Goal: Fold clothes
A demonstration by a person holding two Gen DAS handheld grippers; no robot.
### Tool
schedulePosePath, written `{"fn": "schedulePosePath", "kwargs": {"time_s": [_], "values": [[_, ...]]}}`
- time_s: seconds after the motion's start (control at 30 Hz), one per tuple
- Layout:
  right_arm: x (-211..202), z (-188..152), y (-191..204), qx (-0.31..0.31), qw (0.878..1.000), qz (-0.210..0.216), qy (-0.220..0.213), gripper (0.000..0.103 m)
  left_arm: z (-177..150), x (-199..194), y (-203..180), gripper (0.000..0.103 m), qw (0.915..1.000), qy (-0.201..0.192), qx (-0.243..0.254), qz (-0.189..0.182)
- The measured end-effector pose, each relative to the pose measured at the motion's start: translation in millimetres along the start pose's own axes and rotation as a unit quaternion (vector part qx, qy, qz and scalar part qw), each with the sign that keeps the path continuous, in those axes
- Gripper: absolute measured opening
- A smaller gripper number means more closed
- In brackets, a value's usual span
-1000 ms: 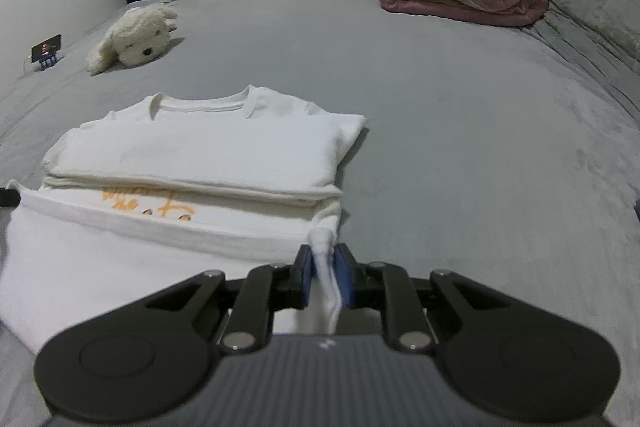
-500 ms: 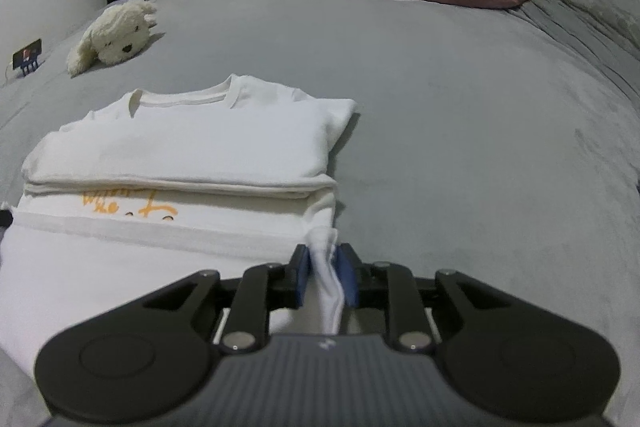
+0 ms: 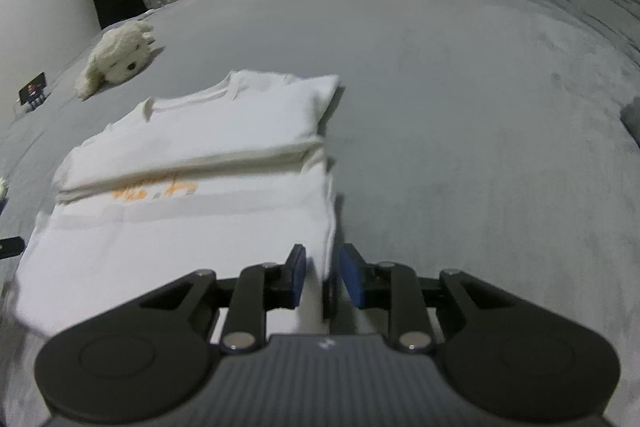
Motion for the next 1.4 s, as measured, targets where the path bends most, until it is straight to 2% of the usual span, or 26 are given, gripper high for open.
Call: {"fn": "schedulePosePath", "kwargs": {"time_s": [0.23,0.53,0.63,0.7,0.77,1.1,1.4], "values": [[-18,-20,-6,0.019,0.999,0.023,0.011,0.021,-24,-16,-4,0.027,0.9997,-0.004,-0.001,-0.024],[-28,-37,-11,0.038,0.998,0.034,0.022,0.019,-38,-18,-14,0.026,0.9995,-0.006,0.002,-0.03],[-29,-42,-14,0.043,0.998,0.033,0.024,0.019,-41,-18,-20,0.016,0.9994,-0.006,0.01,-0.032],[-29,-43,-14,0.043,0.998,0.034,0.02,0.012,-41,-16,-22,0.008,0.9995,-0.002,0.016,-0.028],[-30,-43,-14,0.041,0.998,0.035,0.015,0.008,-41,-16,-22,0.005,0.9995,0.0,0.015,-0.029],[-50,-41,-24,0.056,0.997,0.062,-0.004,0.007,-45,-28,-8,0.004,0.9982,-0.007,-0.015,-0.058],[-52,-50,-27,0.045,0.998,0.053,0.004,0.007,-53,-27,-11,0.004,0.9991,0.002,0.012,-0.041]]}}
Point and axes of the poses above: each gripper's, at about its wrist camera, not at the fingertips, and x roughly the way its jaws point, y to its left, z to its top, the point moved 2 cm from there along x, roughly the way its jaws point, and after that the axes turned 8 degrees about x, right-handed, at the moved point
